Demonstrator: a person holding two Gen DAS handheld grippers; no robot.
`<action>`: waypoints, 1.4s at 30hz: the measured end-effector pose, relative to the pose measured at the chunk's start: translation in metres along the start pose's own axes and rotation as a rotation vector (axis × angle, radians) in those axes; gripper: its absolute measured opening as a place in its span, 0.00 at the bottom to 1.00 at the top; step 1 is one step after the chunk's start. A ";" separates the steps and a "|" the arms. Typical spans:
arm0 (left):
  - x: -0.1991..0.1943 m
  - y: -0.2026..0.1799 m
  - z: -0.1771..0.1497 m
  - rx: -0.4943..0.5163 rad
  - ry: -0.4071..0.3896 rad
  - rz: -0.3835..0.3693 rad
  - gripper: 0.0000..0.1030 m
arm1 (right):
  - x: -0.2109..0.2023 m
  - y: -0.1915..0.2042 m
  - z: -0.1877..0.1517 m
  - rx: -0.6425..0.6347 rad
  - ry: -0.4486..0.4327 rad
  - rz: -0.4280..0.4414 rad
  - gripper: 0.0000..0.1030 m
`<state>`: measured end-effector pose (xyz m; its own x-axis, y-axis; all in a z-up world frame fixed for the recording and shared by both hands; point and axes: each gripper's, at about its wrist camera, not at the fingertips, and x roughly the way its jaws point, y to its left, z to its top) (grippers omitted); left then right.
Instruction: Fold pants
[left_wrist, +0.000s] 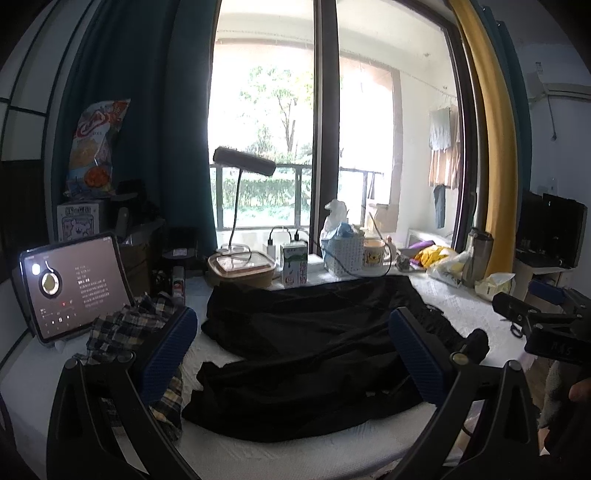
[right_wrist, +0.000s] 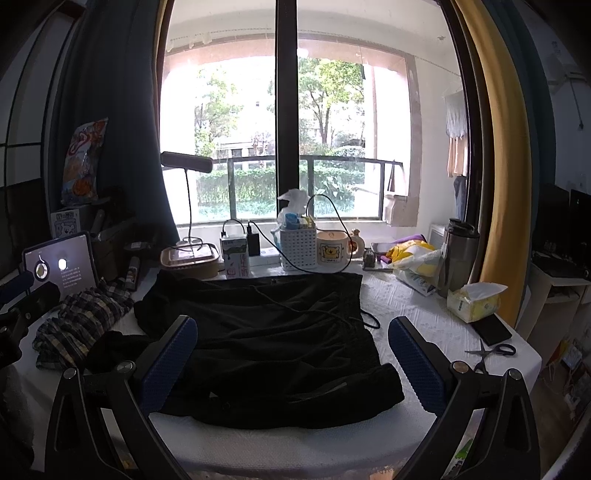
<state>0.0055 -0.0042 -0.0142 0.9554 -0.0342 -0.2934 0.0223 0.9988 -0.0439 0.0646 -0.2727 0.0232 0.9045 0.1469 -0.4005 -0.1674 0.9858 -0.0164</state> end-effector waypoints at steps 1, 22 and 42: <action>0.004 0.001 -0.004 0.000 0.019 0.003 0.99 | 0.004 -0.002 -0.003 0.002 0.011 -0.004 1.00; 0.129 0.071 -0.081 0.049 0.433 0.141 0.99 | 0.129 -0.083 -0.071 0.033 0.352 -0.095 1.00; 0.120 0.084 -0.094 -0.148 0.557 0.053 0.06 | 0.114 -0.096 -0.082 0.053 0.365 0.074 0.39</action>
<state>0.0944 0.0719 -0.1428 0.6542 -0.0373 -0.7554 -0.1014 0.9854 -0.1365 0.1521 -0.3577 -0.0959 0.6900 0.1888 -0.6988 -0.1980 0.9778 0.0687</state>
